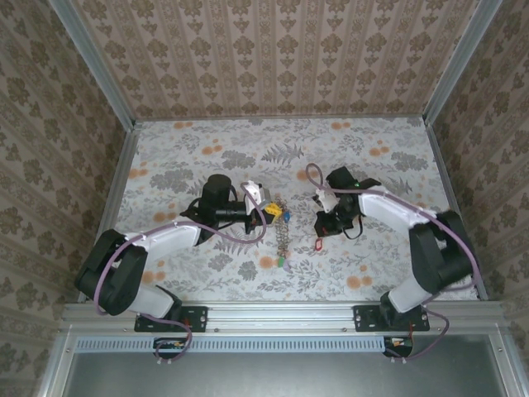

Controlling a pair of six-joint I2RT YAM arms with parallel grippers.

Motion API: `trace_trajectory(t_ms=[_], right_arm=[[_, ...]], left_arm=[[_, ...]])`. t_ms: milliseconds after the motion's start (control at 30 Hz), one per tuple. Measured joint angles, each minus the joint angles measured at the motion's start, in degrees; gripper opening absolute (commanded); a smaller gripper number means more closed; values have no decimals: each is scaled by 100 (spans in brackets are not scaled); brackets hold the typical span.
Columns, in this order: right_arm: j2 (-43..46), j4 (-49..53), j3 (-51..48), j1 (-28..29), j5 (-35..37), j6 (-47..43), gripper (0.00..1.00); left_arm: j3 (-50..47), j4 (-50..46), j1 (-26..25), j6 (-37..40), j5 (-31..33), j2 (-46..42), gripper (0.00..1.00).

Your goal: Put the keys on the keyring

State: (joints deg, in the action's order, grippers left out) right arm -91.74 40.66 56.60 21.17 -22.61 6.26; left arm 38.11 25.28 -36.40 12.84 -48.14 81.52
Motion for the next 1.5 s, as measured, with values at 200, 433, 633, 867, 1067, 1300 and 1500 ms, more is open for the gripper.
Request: trace_trajectory(t_ms=[200, 433, 633, 867, 1067, 1300, 1500], right_arm=[[-883, -199, 647, -39, 186, -4, 0], [-1523, -533, 1054, -186, 238, -2, 7], [-1558, -623, 1054, -260, 229, -2, 12], [-1558, -621, 1054, -282, 138, -4, 14], [-1558, -601, 1054, -282, 125, -9, 17], [-1558, -511, 1054, -282, 162, -52, 12], [-1558, -461, 1051, -282, 190, -114, 10]], left_arm=[[0, -9, 0, 0, 0, 0, 0], [0, -55, 0, 0, 0, 0, 0], [2, -63, 0, 0, 0, 0, 0], [0, -66, 0, 0, 0, 0, 0], [2, -66, 0, 0, -2, 0, 0], [2, -66, 0, 0, 0, 0, 0], [0, -66, 0, 2, -2, 0, 0]])
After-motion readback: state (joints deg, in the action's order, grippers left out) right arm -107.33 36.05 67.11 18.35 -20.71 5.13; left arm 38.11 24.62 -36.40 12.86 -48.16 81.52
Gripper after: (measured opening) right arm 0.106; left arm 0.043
